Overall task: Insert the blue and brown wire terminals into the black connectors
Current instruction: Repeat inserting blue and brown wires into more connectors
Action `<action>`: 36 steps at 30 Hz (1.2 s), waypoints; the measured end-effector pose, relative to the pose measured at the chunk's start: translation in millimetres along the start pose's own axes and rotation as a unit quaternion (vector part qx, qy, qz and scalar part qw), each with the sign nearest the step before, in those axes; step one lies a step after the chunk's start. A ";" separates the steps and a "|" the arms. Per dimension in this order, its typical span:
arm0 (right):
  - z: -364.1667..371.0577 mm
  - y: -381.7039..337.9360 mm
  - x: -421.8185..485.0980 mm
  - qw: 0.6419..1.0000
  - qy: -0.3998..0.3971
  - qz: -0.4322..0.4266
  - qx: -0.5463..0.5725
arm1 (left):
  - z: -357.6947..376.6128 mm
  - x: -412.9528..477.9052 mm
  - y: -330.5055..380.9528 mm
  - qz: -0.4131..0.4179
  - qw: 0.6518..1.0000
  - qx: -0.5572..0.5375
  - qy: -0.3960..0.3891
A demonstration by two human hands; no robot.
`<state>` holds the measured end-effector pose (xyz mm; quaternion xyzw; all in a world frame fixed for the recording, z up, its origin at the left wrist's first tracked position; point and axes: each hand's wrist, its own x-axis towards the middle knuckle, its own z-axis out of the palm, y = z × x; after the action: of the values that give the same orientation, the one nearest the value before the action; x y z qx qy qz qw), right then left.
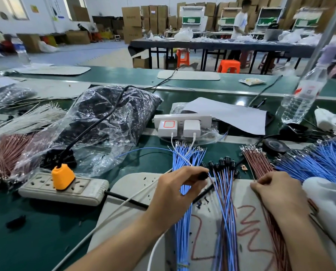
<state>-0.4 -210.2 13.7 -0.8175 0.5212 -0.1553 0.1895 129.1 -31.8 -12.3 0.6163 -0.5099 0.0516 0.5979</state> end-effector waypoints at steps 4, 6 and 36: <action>0.2 -1.6 -1.1 0.999 -0.011 0.003 -0.031 | 1.2 0.1 -0.5 -0.004 1.000 0.018 -0.002; 1.4 -1.2 -0.9 0.999 -0.008 -0.002 -0.031 | 0.4 -0.8 -0.2 0.003 0.999 0.042 -0.002; 16.2 -13.3 -18.9 0.647 -0.569 -0.088 0.500 | -8.9 17.2 -5.8 -0.228 0.931 -0.232 0.166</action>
<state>9.8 -185.5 4.7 -0.5687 0.0803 0.0875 0.8139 146.2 -35.9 -2.2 0.5429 -0.2472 -0.1042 0.7958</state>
